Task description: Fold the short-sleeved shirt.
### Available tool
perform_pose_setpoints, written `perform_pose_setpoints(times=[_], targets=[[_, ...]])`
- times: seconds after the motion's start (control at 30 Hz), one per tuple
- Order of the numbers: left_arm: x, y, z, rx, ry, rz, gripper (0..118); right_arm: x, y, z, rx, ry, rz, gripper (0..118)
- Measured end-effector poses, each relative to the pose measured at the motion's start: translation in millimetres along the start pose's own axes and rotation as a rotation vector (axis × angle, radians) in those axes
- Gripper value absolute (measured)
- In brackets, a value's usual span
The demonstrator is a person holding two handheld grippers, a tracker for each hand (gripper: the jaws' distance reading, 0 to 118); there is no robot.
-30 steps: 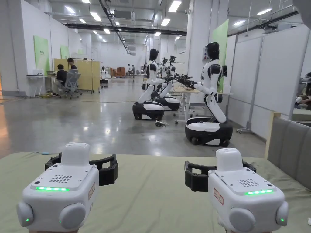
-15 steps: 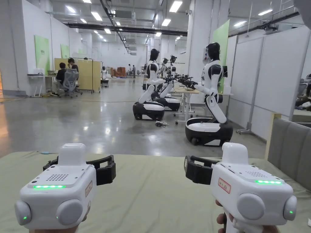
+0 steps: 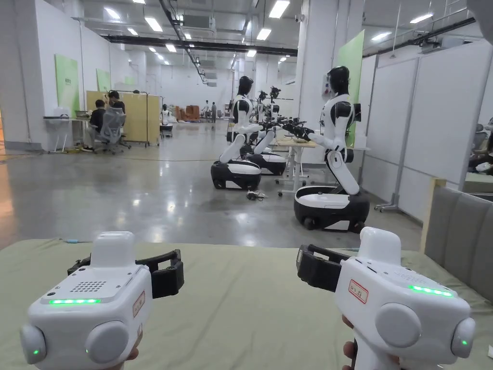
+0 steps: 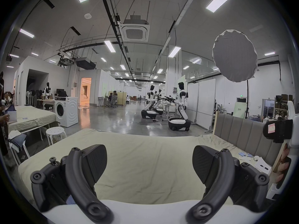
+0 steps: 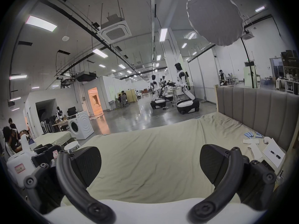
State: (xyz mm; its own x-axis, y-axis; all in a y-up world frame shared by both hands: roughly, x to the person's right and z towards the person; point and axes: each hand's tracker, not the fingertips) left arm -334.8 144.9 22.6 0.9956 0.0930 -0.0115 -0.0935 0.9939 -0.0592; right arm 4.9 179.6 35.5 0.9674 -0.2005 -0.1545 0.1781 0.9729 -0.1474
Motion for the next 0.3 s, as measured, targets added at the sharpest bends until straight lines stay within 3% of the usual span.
perform_pose_setpoints(times=[0.03,0.1,0.2,0.3], targets=[[-0.2,-0.1,0.0,0.001,0.002,-0.001,106,-0.5,0.2,0.1,-0.009,-0.018,-0.013,118],[0.4,0.9,3.3,0.003,0.004,-0.002,106,4.3,2.1,-1.1,-0.034,0.037,-0.041,118],[0.4,2.4,5.7,0.009,0.002,-0.003,106,7.3,2.3,-10.5,-0.032,-0.012,-0.047,118],[1.5,3.4,7.5,0.014,0.009,-0.014,106,7.3,2.0,-10.5,-0.051,0.012,0.013,118]])
